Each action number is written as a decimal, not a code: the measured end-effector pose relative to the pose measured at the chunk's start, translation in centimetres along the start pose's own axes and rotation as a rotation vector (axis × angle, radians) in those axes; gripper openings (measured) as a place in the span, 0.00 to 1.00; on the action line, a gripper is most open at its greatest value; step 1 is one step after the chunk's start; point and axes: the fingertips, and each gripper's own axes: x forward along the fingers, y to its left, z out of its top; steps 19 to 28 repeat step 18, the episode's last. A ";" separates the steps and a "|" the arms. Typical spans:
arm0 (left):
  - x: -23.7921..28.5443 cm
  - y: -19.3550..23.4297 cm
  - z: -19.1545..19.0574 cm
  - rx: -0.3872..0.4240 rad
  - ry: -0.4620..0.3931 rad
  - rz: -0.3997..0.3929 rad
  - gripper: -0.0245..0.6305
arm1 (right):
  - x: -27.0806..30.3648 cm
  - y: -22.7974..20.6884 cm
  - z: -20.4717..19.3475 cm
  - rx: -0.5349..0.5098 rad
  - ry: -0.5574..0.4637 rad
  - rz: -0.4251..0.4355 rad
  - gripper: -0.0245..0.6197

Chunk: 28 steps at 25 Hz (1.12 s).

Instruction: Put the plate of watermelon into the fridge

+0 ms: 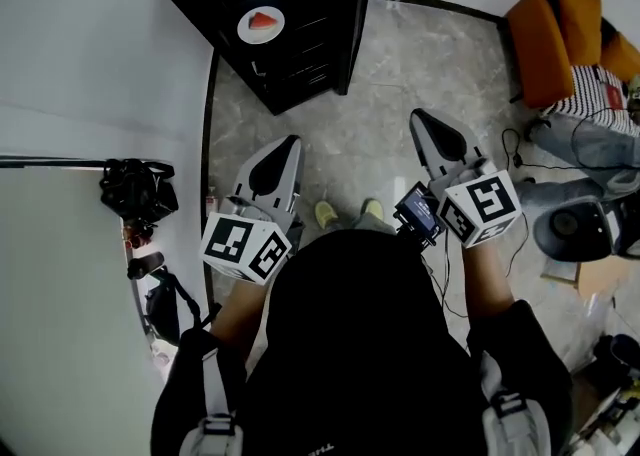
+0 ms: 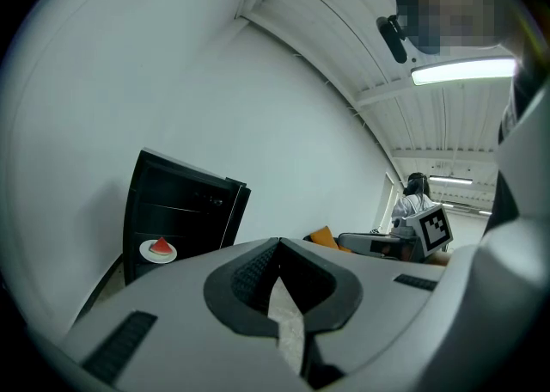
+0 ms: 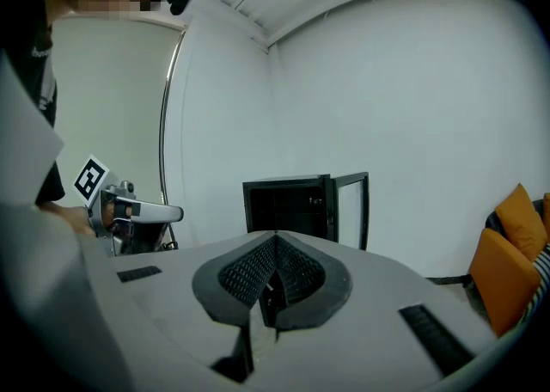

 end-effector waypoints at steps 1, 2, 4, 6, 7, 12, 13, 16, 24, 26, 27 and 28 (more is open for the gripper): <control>0.0 -0.1 -0.1 0.002 -0.002 0.000 0.05 | -0.1 0.0 -0.1 0.001 -0.003 -0.001 0.06; -0.1 -0.2 -0.2 0.003 0.000 0.001 0.05 | -0.2 0.1 -0.1 0.001 -0.004 -0.001 0.06; -0.4 -0.5 -0.4 0.000 0.004 0.000 0.05 | -0.4 0.6 -0.3 0.003 -0.005 0.008 0.06; -0.8 -0.7 -0.2 0.002 0.001 -0.001 0.05 | -0.5 1.0 -0.3 0.000 -0.006 0.014 0.06; -1.0 -0.6 -0.1 0.005 -0.001 0.001 0.05 | -0.4 1.3 -0.2 -0.004 -0.010 0.017 0.06; -1.4 -0.1 -0.2 -0.002 -0.005 0.005 0.05 | 0.0 2.1 -0.4 -0.023 -0.011 0.023 0.06; -1.6 0.0 -0.2 -0.002 -0.006 0.005 0.05 | 0.0 2.3 -0.5 -0.019 -0.008 0.023 0.06; -1.7 0.0 -0.1 -0.002 -0.007 -0.005 0.05 | 0.1 2.5 -0.4 -0.013 -0.012 0.019 0.06; -1.7 0.0 0.1 0.001 -0.008 -0.013 0.05 | 0.2 2.7 -0.2 -0.015 -0.014 0.014 0.06; -1.7 0.0 0.1 0.001 -0.008 -0.013 0.05 | 0.2 2.7 -0.2 -0.015 -0.014 0.014 0.06; -1.7 0.0 0.1 0.001 -0.008 -0.013 0.05 | 0.2 2.7 -0.2 -0.015 -0.014 0.014 0.06; -1.7 0.0 0.1 0.001 -0.008 -0.013 0.05 | 0.2 2.7 -0.2 -0.015 -0.014 0.014 0.06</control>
